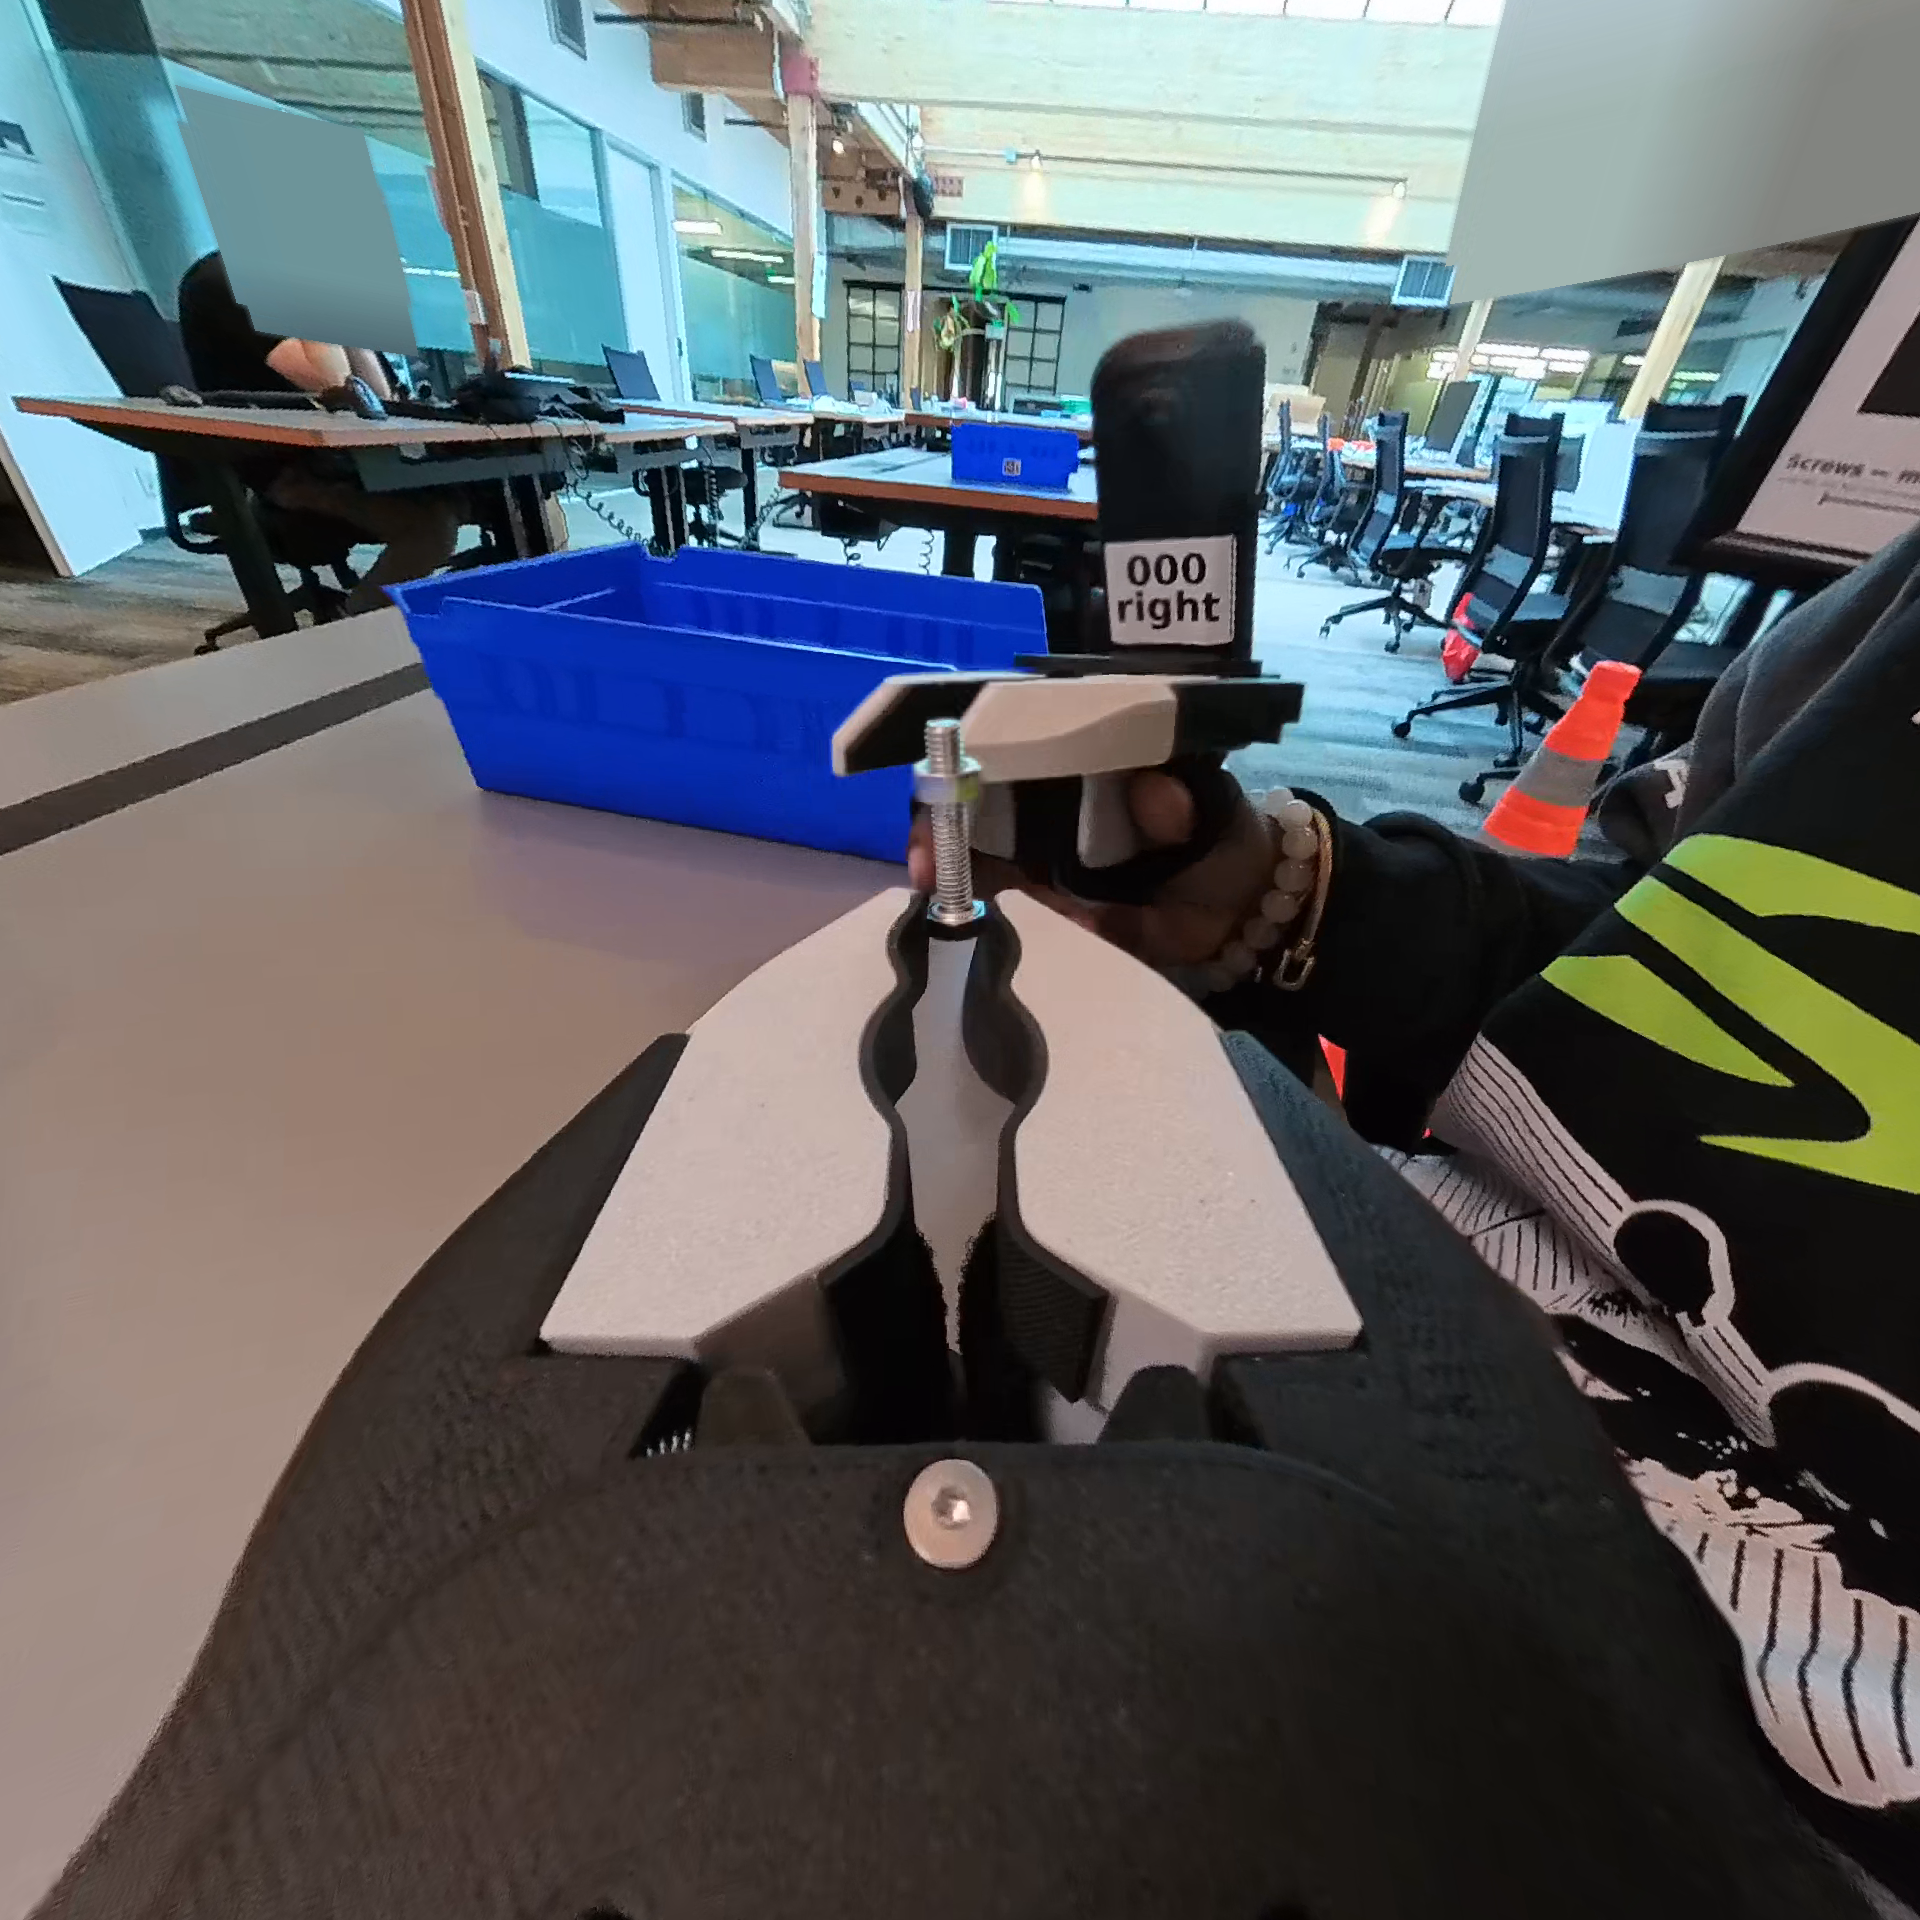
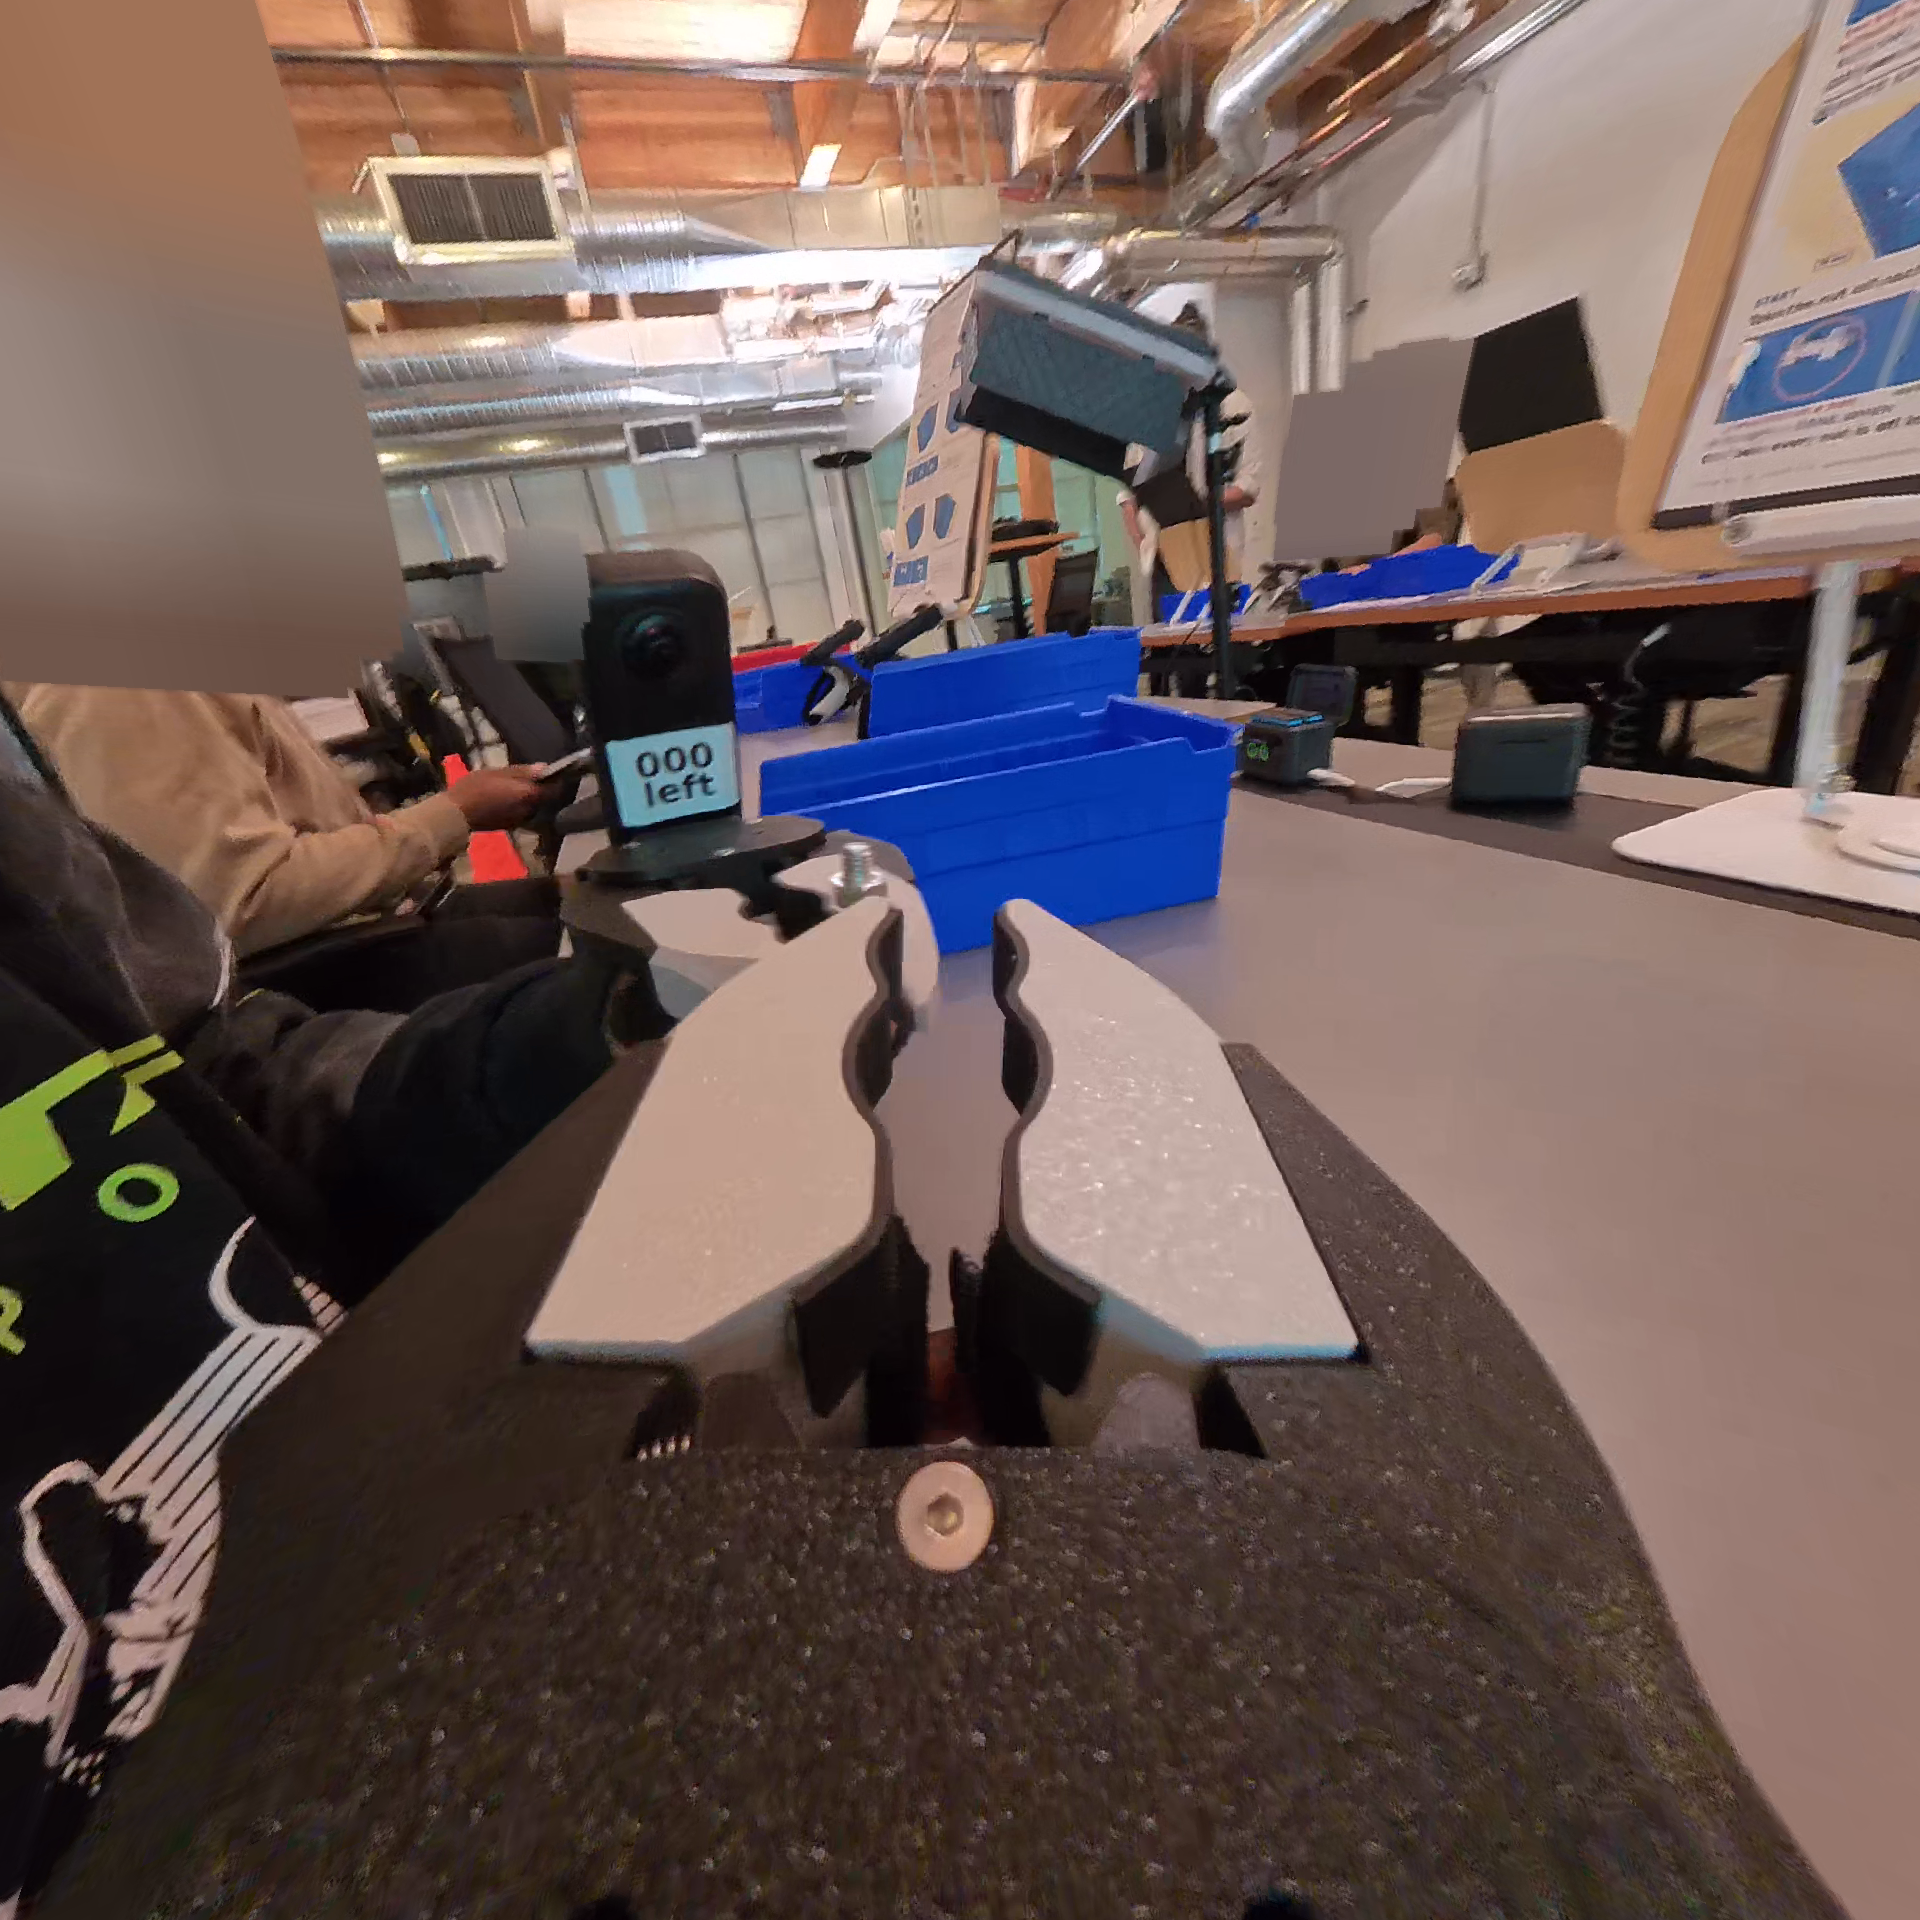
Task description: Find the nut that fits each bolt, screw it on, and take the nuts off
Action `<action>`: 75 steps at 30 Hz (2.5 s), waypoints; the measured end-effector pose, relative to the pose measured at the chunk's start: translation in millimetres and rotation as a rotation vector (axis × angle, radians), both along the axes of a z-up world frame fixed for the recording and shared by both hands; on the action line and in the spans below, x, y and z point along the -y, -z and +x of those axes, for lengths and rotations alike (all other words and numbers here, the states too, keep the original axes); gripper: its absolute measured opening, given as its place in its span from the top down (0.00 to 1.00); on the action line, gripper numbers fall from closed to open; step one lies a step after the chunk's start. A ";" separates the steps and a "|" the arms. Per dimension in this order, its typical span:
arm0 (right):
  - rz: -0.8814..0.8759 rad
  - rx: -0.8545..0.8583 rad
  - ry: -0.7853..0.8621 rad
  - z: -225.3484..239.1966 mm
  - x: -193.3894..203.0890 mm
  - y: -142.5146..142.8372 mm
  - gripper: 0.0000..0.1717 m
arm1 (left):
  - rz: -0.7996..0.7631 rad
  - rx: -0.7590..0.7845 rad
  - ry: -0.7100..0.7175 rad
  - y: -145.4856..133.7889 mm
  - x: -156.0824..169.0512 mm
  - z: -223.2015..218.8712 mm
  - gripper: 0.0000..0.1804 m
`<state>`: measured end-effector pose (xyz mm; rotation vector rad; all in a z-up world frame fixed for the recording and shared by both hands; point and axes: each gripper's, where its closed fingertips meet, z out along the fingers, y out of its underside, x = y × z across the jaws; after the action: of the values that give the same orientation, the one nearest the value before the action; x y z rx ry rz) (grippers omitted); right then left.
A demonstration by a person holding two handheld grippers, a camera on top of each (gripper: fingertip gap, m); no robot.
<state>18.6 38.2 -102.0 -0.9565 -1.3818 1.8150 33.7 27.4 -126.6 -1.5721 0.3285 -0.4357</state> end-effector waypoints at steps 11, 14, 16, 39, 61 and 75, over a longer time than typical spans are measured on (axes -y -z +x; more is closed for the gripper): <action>0.049 0.002 -0.056 0.4 15.4 3.5 0.81 | -0.034 -0.068 -0.008 9.9 -2.8 4.3 0.94; 0.065 0.013 -0.057 -1.6 18.3 6.0 0.81 | -0.041 -0.083 0.001 12.0 -3.1 7.1 0.94; 0.073 0.019 -0.051 -2.8 18.5 7.3 0.81 | -0.045 -0.093 0.011 13.3 -3.1 9.6 0.94; 0.075 0.009 -0.054 -3.8 19.2 5.1 0.80 | -0.042 -0.099 -0.009 13.6 -3.2 6.7 0.94; 0.037 -0.018 -0.033 0.4 9.2 -0.4 0.83 | -0.021 -0.063 -0.037 8.1 -2.0 -2.2 0.94; 0.051 -0.008 -0.013 -1.3 7.1 1.4 0.87 | -0.018 -0.065 -0.038 7.4 -2.1 -2.6 0.94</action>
<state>17.4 31.1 -103.4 -0.9143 -1.4258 1.7824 31.1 29.5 -134.0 -1.6101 0.3445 -0.3590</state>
